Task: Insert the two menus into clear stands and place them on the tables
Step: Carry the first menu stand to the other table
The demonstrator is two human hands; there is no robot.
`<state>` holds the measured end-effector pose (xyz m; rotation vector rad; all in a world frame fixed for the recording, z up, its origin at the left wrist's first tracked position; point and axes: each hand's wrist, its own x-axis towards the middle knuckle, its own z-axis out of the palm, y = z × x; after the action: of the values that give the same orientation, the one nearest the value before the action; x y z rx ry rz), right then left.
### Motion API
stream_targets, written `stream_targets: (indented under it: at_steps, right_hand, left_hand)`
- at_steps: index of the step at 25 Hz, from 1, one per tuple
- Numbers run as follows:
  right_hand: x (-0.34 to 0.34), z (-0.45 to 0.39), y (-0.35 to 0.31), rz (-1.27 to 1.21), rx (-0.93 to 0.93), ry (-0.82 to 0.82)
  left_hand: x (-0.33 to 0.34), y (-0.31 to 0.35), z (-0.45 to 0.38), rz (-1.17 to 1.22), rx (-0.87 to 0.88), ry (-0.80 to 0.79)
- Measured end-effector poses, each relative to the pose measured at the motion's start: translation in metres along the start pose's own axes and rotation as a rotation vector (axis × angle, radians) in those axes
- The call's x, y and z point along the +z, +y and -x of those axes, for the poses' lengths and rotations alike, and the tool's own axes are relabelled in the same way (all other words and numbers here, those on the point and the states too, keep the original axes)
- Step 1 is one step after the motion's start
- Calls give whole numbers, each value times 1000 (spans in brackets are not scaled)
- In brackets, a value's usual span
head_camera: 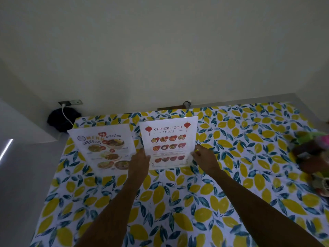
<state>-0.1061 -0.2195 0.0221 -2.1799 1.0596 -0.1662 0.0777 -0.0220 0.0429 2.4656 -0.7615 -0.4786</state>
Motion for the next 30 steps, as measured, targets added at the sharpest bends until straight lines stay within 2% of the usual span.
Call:
stream_targets:
  at_steps: [5, 16, 23, 30]
  right_hand:
    - [-11, 1, 0, 29, -62, 39]
    - [-78, 34, 10, 80, -91, 212]
    - [-162, 48, 32, 134, -38, 329]
    - [-271, 11, 102, 176, -5, 391]
  left_hand:
    - [-5, 5, 7, 121, 24, 36]
    - [-26, 60, 23, 155, 230, 8]
    - [-22, 147, 18, 168, 391, -37]
    - [32, 268, -9, 153, 489, -30]
